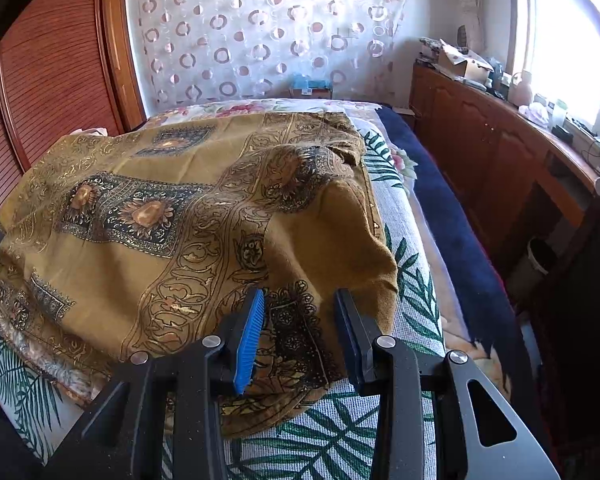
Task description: Fold small clothes
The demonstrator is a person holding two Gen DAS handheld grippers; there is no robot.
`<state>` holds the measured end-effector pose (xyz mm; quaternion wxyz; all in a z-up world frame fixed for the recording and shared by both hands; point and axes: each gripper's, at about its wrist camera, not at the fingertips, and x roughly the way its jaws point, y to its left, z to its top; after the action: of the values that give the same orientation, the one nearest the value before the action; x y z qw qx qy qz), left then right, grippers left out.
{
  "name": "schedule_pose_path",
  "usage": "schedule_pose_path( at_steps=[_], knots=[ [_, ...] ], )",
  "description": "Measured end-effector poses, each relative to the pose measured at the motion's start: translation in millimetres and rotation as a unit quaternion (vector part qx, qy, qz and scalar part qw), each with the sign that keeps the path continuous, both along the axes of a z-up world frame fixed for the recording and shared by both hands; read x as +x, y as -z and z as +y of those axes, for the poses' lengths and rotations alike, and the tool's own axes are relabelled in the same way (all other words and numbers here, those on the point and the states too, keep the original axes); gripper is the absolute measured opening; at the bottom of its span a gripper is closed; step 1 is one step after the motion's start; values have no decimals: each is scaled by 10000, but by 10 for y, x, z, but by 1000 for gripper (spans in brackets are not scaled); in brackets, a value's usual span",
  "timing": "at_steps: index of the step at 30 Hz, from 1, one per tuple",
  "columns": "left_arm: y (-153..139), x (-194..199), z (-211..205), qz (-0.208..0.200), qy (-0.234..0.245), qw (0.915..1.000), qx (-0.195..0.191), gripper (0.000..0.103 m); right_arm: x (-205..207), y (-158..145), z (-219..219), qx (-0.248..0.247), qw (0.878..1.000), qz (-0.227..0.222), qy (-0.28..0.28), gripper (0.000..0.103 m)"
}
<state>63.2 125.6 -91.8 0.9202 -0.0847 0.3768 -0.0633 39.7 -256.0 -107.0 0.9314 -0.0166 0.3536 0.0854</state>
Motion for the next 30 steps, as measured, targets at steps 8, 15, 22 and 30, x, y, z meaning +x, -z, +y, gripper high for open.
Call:
schedule_pose_path(
  at_steps=[8,15,22,30],
  knots=[
    [-619,33,-512,-714,574,9958,-36,5,-8,2,-66,254,9997,1,-18,39],
    [-952,311,-1045,-949,1148,9888,-61,4,-48,5,-83,272,9996,-88,50,44],
    [-1213,521,-1676,-1118,1783,9776,-73,4,-111,6,-78,279,9991,-263,188,44],
    [-1432,620,-2329,-1167,2376,9640,249,4,-131,30,-91,310,9990,-293,93,44]
  ],
)
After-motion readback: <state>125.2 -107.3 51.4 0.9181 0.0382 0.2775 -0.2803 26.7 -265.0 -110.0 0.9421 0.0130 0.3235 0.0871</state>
